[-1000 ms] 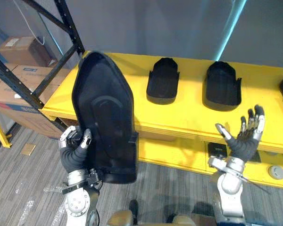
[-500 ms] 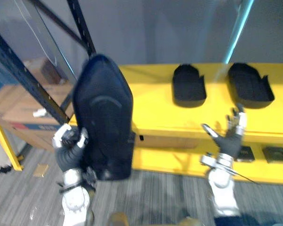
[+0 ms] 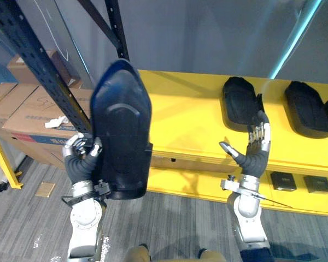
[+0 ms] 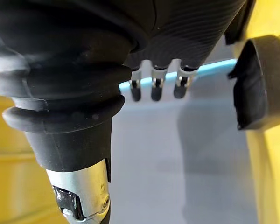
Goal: Walk over and take plastic housings, then place them on the shelf
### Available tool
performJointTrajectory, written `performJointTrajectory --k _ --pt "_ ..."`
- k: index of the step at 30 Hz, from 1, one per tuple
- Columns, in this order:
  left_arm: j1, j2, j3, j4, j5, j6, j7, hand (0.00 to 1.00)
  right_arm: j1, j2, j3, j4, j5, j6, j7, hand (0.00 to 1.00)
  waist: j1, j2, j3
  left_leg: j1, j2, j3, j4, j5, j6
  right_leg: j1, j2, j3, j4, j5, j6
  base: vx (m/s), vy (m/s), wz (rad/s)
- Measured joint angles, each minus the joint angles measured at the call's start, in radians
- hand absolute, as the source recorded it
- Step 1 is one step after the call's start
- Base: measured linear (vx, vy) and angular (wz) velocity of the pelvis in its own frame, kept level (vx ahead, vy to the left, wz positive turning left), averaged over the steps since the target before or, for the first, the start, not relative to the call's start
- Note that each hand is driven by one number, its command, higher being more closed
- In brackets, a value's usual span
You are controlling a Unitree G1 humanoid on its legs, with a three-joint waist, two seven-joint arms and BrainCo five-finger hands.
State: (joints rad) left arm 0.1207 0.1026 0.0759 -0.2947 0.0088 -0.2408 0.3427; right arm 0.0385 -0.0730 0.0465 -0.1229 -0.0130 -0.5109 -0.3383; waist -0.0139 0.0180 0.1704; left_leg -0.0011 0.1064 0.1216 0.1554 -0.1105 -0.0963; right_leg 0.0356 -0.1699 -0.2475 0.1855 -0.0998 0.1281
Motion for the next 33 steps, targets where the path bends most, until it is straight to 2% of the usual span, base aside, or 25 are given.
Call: performJointTrajectory --k 5,6,7,11,15,18,20,23,26,29,33 --pt "-0.124 0.011 0.06 0.114 -0.022 0.014 0.032 1.0 0.01 -0.023 -0.005 -0.056 0.022 0.024 0.078 0.0 -0.008 0.012 -0.004 0.028 0.009 0.044 -0.074 0.039 -0.006 -0.038 0.018 0.039 0.004 0.001 -0.012 -0.04 -0.034 -0.22" --pt "-0.175 0.017 0.09 0.193 -0.053 0.04 0.053 1.0 0.02 -0.027 -0.005 -0.067 0.04 0.032 0.104 0.0 -0.018 0.021 -0.002 0.035 0.007 0.058 -0.093 0.047 -0.005 -0.054 0.019 0.059 0.007 0.004 -0.012 -0.05 -0.004 -0.33" --pt "-0.184 0.02 0.098 0.209 -0.055 0.047 0.057 1.0 0.021 -0.028 -0.005 -0.068 0.04 0.034 0.108 0.0 -0.022 0.022 -0.001 0.035 0.007 0.06 -0.094 0.047 -0.005 -0.057 0.019 0.061 0.008 0.004 -0.012 -0.05 0.012 -0.29" --pt "-0.326 0.134 0.162 0.465 -0.095 0.134 0.114 1.0 0.053 -0.055 -0.006 -0.093 0.135 0.058 0.218 0.0 -0.062 0.04 0.01 0.034 -0.003 0.111 -0.104 0.053 0.003 -0.113 0.015 0.121 0.042 0.007 -0.007 -0.02 0.023 -0.32" --pt "-0.457 0.214 0.21 0.596 -0.148 0.158 0.149 1.0 0.088 -0.098 0.0 -0.165 0.186 0.063 0.319 0.0 -0.094 0.064 0.045 0.032 -0.014 0.138 -0.112 0.058 0.01 -0.149 0.009 0.153 0.066 0.007 -0.007 -0.01 0.022 -0.23" --pt "-0.587 0.306 0.22 0.723 -0.202 0.178 0.176 1.0 0.095 -0.133 0.048 -0.183 0.196 0.092 0.385 0.0 -0.114 0.081 0.089 0.027 -0.017 0.142 -0.114 0.073 0.021 -0.174 0.009 0.171 0.084 0.005 -0.009 -0.04 -0.015 -0.13" --pt "-0.642 0.337 0.22 0.767 -0.228 0.184 0.185 1.0 0.096 -0.151 0.078 -0.183 0.197 0.1 0.404 0.0 -0.129 0.089 0.105 0.012 -0.018 0.142 -0.117 0.082 0.024 -0.197 0.009 0.173 0.095 0.004 -0.01 -0.05 -0.029 -0.02" --pt "-0.724 0.385 0.218 0.82 -0.329 0.192 0.18 1.0 0.096 -0.166 0.139 -0.183 0.207 0.117 0.427 0.0 -0.143 0.09 0.134 0.0 -0.02 0.154 -0.14 0.108 0.027 -0.234 0.011 0.191 0.118 0.003 -0.014 -0.04 -0.038 -0.05" --pt "-0.766 0.408 0.205 0.835 -0.409 0.245 0.156 1.0 0.097 -0.174 0.197 -0.191 0.206 0.128 0.43 0.0 -0.164 0.096 0.159 0.002 -0.021 0.159 -0.151 0.116 0.028 -0.245 0.012 0.195 0.131 0.002 -0.015 -0.01 -0.024 -0.04" --pt "-0.79 0.412 0.168 0.852 -0.446 0.32 0.14 1.0 0.116 -0.181 0.235 -0.223 0.204 0.136 0.427 0.0 -0.167 0.101 0.172 -0.001 -0.021 0.165 -0.153 0.116 0.028 -0.257 0.012 0.197 0.139 0.001 -0.017 -0.02 -0.013 -0.04" --pt "-0.794 0.412 0.145 0.877 -0.491 0.364 0.115 1.0 0.115 -0.188 0.279 -0.258 0.205 0.145 0.421 0.0 -0.167 0.101 0.202 -0.013 -0.022 0.17 -0.153 0.118 0.024 -0.281 0.011 0.201 0.16 -0.005 -0.023 -0.03 -0.009 0.01"
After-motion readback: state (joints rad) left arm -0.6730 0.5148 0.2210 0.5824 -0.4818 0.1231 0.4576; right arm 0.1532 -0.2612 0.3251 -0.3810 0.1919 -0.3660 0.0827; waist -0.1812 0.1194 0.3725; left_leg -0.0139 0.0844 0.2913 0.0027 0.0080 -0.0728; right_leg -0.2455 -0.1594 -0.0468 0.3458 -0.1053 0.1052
